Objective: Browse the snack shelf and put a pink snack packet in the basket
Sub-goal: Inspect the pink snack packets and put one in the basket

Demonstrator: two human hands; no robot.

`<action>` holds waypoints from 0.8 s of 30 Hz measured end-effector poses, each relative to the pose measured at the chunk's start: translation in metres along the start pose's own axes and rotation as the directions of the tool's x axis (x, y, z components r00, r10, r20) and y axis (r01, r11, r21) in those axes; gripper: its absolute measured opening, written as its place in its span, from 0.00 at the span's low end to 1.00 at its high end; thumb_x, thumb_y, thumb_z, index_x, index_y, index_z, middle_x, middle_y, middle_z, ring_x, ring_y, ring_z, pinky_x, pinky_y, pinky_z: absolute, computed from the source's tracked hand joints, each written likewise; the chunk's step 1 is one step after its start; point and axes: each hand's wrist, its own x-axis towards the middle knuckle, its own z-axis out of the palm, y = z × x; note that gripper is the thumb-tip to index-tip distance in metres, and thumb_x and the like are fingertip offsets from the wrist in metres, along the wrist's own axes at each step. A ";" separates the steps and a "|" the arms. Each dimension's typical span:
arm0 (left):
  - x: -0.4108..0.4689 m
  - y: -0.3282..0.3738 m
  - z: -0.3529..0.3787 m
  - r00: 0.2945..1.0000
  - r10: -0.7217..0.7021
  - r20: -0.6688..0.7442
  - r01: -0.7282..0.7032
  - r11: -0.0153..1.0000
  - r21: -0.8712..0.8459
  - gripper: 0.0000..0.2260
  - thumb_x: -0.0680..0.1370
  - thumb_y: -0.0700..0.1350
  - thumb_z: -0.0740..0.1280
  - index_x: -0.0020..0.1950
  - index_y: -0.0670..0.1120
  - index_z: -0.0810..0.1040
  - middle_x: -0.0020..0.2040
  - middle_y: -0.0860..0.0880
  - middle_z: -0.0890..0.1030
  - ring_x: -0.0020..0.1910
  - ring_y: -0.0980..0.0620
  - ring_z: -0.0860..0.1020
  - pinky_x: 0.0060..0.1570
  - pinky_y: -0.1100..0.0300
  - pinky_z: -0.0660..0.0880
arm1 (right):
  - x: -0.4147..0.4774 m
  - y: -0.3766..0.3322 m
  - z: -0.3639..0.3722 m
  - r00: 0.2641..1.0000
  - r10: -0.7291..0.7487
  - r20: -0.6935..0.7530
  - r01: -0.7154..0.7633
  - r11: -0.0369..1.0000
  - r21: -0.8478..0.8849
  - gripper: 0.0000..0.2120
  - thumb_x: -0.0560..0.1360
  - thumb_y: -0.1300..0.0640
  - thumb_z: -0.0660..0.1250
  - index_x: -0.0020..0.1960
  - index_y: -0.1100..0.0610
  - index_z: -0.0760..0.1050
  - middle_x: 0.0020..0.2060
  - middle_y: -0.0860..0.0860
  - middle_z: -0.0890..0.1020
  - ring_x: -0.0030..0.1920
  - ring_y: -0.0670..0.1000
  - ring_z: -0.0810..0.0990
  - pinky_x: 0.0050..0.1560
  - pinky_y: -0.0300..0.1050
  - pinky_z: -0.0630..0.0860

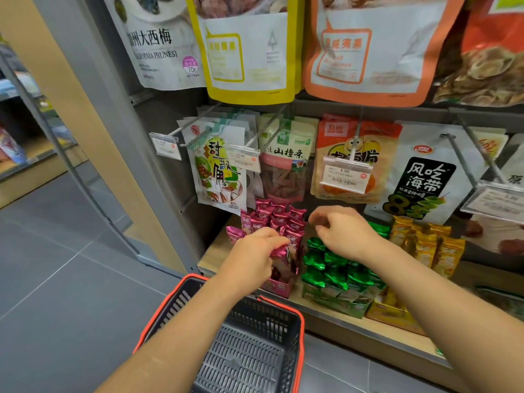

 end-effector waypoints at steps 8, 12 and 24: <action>0.026 -0.012 0.001 0.994 0.068 0.087 -0.084 0.979 0.188 0.26 0.71 0.30 0.63 0.67 0.48 0.76 0.63 0.48 0.75 0.61 0.45 0.76 0.62 0.51 0.73 | 0.037 0.004 0.046 0.989 0.058 0.139 -0.033 0.984 -0.176 0.16 0.78 0.52 0.62 0.64 0.52 0.72 0.59 0.55 0.79 0.60 0.58 0.77 0.55 0.51 0.77; 0.026 -0.016 0.013 0.980 0.074 0.185 -0.110 0.976 0.189 0.29 0.71 0.29 0.63 0.69 0.51 0.73 0.63 0.49 0.76 0.61 0.46 0.75 0.60 0.50 0.73 | 0.048 0.002 0.063 0.978 0.101 0.181 -0.052 0.965 -0.256 0.17 0.78 0.44 0.63 0.62 0.52 0.71 0.57 0.54 0.79 0.57 0.58 0.79 0.52 0.52 0.77; 0.030 -0.018 0.046 0.980 0.012 0.200 -0.096 0.902 0.420 0.16 0.77 0.39 0.62 0.65 0.46 0.75 0.60 0.45 0.70 0.60 0.44 0.66 0.55 0.51 0.68 | 0.055 -0.004 0.094 0.994 0.105 0.005 -0.098 0.943 -0.318 0.12 0.77 0.47 0.65 0.58 0.50 0.71 0.53 0.53 0.82 0.57 0.57 0.78 0.64 0.53 0.67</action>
